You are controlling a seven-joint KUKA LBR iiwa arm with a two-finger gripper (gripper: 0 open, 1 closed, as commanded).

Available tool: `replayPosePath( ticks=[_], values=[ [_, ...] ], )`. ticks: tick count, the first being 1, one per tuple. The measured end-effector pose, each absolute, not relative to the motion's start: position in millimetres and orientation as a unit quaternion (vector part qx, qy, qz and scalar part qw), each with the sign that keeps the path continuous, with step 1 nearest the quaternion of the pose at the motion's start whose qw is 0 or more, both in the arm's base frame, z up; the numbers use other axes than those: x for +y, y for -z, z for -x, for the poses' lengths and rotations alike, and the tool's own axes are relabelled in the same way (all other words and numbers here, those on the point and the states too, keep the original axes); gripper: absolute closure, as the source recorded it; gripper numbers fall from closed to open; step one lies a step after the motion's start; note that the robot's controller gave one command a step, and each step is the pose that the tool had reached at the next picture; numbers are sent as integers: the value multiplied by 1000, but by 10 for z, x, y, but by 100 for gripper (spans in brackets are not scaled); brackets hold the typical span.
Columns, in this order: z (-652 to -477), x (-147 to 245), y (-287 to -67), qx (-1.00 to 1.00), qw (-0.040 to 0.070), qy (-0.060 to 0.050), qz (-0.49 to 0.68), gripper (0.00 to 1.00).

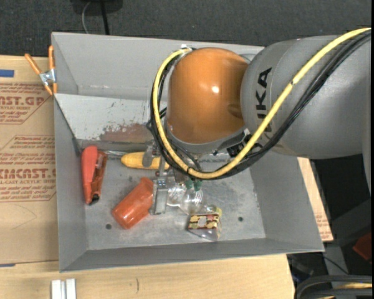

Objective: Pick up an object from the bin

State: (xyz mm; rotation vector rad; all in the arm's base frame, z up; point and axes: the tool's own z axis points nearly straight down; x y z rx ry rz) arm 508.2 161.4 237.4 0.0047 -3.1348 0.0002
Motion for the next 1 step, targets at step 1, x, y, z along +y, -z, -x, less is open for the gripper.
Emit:
replayPosePath(
  ticks=[1],
  values=[
    [-5099, 1606, -2419, -1000, -1, 1, -1, 0]
  ],
)
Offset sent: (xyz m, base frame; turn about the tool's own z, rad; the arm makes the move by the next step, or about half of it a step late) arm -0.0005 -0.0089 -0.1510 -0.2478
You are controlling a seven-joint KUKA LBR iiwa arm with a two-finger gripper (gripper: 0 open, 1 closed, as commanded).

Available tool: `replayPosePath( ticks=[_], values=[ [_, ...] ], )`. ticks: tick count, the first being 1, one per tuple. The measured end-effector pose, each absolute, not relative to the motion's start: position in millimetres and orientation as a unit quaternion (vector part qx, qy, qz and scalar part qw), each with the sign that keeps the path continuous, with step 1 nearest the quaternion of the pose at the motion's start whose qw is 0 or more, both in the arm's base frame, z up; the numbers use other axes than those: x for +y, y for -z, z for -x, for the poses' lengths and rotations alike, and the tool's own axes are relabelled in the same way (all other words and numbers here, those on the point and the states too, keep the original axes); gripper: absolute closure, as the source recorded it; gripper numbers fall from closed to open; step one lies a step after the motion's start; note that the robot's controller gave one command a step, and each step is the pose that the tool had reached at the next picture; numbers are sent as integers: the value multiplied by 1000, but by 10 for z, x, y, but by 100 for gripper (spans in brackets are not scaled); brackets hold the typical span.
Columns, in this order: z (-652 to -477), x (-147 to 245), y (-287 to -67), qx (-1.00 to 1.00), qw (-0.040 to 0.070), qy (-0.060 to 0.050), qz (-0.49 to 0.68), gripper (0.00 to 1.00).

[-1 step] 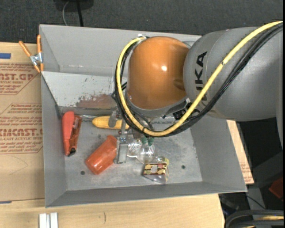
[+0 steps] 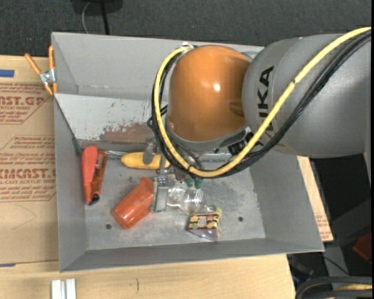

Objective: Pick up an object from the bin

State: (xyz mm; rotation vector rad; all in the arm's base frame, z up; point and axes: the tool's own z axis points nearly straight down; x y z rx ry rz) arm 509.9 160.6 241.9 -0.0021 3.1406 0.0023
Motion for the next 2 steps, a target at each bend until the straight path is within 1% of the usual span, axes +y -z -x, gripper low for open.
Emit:
replayPosePath(
  ticks=[1, 2],
  values=[
    [-5104, 1606, -2393, 1000, 2, -1, 4, 0],
    [-5237, 1623, -1969, 1000, 3, -1, 20, 0]
  ],
)
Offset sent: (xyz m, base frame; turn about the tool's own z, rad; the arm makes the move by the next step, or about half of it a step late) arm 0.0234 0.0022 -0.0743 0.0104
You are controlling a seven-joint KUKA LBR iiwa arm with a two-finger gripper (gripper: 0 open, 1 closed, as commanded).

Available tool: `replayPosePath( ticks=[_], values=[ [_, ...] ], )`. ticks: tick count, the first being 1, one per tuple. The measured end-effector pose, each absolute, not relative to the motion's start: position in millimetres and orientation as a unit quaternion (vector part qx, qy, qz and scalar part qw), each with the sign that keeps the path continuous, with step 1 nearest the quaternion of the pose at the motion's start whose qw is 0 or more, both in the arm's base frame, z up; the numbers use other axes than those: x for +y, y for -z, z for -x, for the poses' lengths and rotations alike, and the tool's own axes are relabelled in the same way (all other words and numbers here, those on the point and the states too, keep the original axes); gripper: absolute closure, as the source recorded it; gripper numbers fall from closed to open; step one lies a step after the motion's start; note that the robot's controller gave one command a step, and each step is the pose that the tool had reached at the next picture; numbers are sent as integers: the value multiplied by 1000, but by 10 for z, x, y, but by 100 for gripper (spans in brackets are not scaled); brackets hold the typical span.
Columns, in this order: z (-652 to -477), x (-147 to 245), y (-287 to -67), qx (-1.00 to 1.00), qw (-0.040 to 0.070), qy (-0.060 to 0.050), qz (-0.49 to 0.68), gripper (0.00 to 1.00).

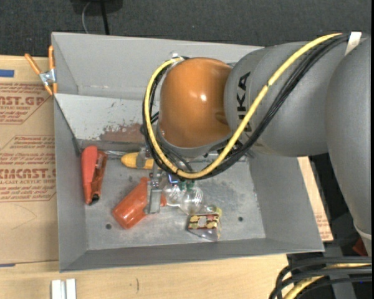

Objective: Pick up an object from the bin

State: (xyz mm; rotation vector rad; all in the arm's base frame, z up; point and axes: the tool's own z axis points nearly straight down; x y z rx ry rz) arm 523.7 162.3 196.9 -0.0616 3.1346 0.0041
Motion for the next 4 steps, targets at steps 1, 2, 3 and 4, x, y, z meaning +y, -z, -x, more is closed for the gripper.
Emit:
replayPosePath(
  ticks=[1, 2, 3, 4],
  values=[
    [-5101, 1577, -1567, 1000, 2, -1, 14, 0],
    [-4895, 1629, -802, 989, 3, -2, 147, 100],
    [-4896, 1629, -803, 989, 3, -2, 147, 100],
    [-4874, 1623, -869, 989, -1, -1, 149, 100]
  ],
)
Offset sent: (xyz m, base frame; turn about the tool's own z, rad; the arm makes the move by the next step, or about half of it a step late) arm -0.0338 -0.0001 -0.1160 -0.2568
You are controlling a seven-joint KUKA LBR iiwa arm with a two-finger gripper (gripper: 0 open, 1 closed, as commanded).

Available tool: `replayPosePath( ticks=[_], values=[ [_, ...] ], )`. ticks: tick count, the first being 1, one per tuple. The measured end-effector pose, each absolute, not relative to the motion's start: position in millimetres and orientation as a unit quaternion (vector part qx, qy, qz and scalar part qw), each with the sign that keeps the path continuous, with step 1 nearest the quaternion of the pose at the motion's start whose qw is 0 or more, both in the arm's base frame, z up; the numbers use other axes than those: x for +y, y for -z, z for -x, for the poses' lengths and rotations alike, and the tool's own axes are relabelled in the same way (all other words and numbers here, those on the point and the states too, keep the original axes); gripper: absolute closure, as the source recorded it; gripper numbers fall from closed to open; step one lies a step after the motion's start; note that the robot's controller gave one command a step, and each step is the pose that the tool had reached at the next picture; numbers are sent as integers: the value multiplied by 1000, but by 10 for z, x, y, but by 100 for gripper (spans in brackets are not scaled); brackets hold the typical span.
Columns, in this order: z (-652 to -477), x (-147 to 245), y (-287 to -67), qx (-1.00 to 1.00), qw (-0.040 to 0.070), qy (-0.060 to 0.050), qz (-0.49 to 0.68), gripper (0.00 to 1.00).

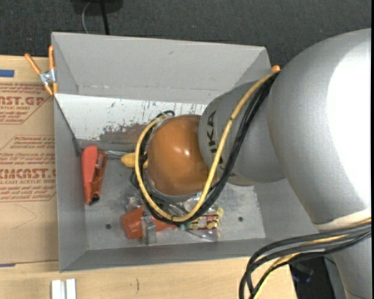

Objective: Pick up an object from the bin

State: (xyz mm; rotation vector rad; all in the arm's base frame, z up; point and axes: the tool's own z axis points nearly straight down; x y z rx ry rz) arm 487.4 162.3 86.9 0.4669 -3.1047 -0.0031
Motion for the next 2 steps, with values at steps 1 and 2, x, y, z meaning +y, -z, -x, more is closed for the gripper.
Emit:
replayPosePath(
  ticks=[1, 2],
  values=[
    [-4884, 1646, -1430, -987, -4, 1, -159, 100],
    [-4827, 1636, -1467, -985, -1, 1, -173, 100]
  ],
)
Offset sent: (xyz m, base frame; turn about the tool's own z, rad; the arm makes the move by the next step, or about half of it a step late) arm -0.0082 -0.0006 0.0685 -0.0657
